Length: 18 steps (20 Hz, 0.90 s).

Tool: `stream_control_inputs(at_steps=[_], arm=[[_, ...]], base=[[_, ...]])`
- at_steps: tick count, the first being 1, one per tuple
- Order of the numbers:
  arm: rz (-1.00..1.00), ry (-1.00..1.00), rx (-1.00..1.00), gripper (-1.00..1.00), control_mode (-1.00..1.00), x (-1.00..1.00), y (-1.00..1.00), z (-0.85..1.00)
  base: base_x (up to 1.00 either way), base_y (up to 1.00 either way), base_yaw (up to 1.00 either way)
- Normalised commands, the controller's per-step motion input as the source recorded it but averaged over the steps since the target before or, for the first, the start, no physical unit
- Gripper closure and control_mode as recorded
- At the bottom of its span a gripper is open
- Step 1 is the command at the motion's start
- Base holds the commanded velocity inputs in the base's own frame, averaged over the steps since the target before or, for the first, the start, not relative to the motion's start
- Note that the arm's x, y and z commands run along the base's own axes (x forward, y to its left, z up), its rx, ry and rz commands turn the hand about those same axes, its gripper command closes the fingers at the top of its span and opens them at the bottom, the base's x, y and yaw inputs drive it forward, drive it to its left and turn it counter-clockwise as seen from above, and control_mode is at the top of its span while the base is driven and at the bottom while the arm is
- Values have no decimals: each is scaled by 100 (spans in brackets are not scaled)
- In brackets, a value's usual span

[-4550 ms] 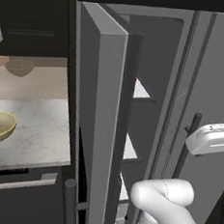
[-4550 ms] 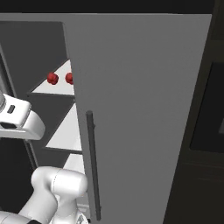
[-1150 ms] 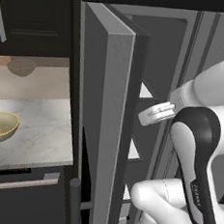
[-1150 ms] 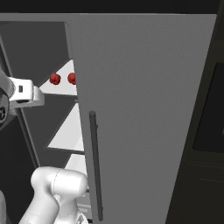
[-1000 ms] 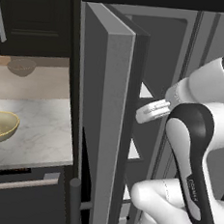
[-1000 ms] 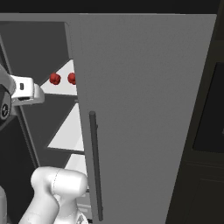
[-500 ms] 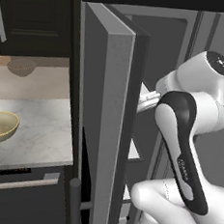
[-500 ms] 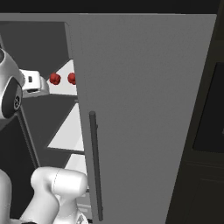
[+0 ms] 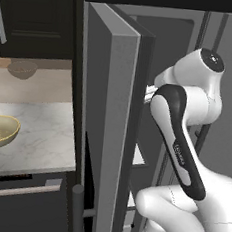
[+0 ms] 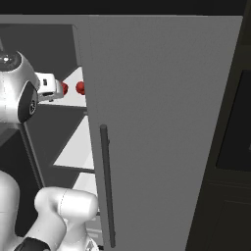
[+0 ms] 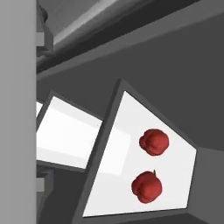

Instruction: Take the bell pepper, bell pepper, and orange from the freezer and place them in the bowl on the counter.

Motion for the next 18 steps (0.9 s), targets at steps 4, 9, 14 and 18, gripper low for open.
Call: stream_control_inputs(at_steps=[4, 9, 14, 18], arm=[[0, -2, 0, -100, -100, 51, 0, 0], [0, 0, 0, -100, -100, 47, 3, 0], [0, 0, 0, -100, -100, 39, 5, 0], [0, 0, 0, -100, -100, 27, 9, -2]], base=[[0, 0, 0], [0, 0, 0], [0, 0, 0], [0, 0, 0]])
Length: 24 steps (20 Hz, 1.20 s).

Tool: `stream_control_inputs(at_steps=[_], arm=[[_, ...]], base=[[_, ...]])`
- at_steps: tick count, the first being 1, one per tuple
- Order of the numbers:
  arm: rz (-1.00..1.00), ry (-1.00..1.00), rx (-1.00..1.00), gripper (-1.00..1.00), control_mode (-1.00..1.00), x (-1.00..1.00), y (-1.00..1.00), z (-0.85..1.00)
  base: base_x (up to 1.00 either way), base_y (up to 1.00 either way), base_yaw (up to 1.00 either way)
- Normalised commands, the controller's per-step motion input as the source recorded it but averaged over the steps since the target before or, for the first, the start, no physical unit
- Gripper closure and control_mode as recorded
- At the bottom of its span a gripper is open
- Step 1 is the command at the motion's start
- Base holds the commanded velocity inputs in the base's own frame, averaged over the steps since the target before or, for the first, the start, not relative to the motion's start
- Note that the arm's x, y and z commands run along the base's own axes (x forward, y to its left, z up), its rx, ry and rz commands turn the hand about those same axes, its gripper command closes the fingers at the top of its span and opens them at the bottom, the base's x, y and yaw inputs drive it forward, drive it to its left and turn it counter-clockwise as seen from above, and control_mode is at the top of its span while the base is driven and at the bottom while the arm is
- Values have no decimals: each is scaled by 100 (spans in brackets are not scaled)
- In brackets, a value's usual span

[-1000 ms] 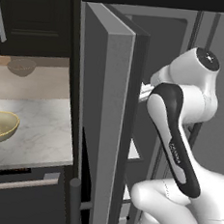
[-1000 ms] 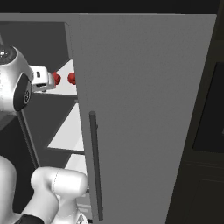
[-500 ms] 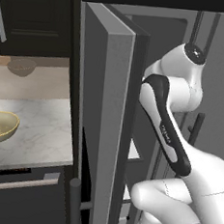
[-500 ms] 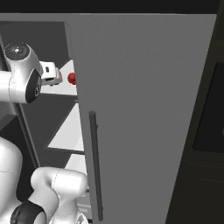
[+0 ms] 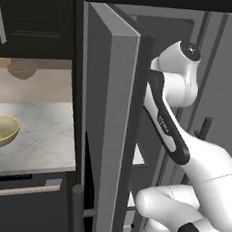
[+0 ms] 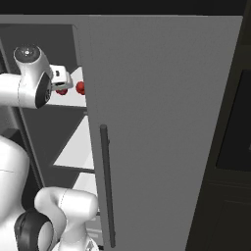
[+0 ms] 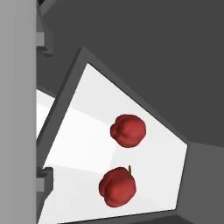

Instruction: Take the bell pepper, bell pepper, and orange from the freezer and place them in the bowl on the counter.

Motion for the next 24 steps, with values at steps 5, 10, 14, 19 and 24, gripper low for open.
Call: stream_control_inputs(at_steps=[5, 10, 14, 19, 24], arm=[[2, 0, 0, -100, -100, 13, 0, -8], [3, 0, 0, -100, -100, 20, 0, -7], [1, 1, 0, -100, -100, 18, 5, -7], [1, 2, 0, -100, -100, 13, 7, -4], [0, 4, 0, -100, -100, 22, 15, -6]], base=[[0, 0, 0], [0, 0, 0], [0, 0, 0], [0, 0, 0], [0, 0, 0]])
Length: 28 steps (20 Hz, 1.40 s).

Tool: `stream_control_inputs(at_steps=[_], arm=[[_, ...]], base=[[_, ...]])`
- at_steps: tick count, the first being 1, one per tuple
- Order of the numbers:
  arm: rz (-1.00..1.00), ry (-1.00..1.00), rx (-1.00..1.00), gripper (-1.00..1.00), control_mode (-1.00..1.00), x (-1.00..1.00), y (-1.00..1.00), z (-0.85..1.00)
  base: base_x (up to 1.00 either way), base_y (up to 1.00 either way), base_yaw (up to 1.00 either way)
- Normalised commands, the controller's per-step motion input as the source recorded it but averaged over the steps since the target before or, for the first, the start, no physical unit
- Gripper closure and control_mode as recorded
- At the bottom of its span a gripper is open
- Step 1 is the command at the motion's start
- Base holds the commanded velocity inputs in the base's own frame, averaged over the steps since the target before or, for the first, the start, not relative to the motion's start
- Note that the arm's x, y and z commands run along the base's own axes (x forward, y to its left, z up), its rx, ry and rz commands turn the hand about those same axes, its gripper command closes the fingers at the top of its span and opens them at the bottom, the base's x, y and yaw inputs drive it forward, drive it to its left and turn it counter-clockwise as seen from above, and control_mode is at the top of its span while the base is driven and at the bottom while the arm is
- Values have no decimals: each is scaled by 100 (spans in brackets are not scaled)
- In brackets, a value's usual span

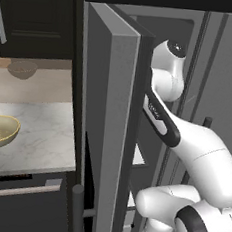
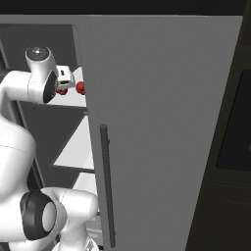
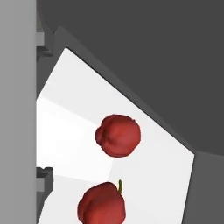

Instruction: Take the bell pepper, bell pepper, and orange from the freezer and place them in the bowl on the counter.

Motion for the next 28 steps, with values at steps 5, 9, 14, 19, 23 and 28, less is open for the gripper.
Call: stream_control_inputs(at_steps=[5, 9, 14, 19, 23, 28], arm=[[1, 1, 0, -100, -100, 23, 1, -12], [2, 0, 0, -100, -100, 27, 0, -17], [2, 0, 0, -100, -100, 25, 0, -20], [2, 0, 0, -100, -100, 32, 0, -7], [2, 4, 0, -100, -100, 34, 2, -1], [2, 4, 0, -100, -100, 23, 4, 0]], base=[[0, 0, 0], [0, 0, 0], [0, 0, 0], [0, 0, 0], [0, 0, 0], [0, 0, 0]])
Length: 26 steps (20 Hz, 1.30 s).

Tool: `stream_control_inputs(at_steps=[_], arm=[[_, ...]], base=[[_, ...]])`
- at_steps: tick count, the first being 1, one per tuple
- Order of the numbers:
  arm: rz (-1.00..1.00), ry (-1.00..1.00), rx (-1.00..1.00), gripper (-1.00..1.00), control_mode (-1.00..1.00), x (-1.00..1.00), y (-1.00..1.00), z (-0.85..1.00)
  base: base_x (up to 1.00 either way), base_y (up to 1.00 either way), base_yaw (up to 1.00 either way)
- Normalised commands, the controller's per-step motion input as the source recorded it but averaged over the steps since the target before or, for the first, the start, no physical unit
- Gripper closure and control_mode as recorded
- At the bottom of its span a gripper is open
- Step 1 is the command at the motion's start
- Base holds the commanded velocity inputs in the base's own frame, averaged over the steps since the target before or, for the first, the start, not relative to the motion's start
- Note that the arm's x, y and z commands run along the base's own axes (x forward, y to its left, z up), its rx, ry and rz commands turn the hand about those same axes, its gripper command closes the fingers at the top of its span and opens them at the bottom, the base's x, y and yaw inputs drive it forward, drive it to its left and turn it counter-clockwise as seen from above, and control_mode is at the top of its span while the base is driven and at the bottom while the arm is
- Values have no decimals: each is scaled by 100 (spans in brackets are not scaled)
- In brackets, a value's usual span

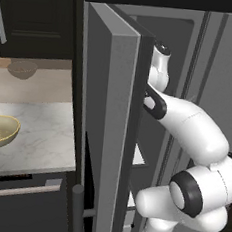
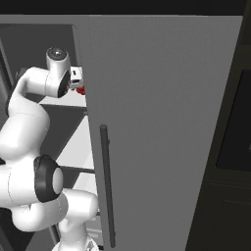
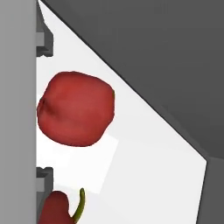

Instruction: Take the bell pepper, bell pepper, and orange from the freezer and place them in the bowl on the counter.

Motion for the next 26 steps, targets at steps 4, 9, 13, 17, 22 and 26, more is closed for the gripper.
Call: stream_control_inputs(at_steps=[4, 9, 13, 17, 22, 26], arm=[[1, 6, 0, -100, -100, 17, 13, 0], [0, 5, 0, -100, -100, 15, 14, -3], [1, 3, 0, -100, -100, 12, 6, -14], [1, 0, 0, -100, -100, 5, 0, -25], [0, 0, 0, -100, -100, 0, 0, -39], [0, 0, 0, -100, -100, 0, 0, -42]], base=[[0, 0, 0], [0, 0, 0], [0, 0, 0], [0, 0, 0], [0, 0, 0], [0, 0, 0]])
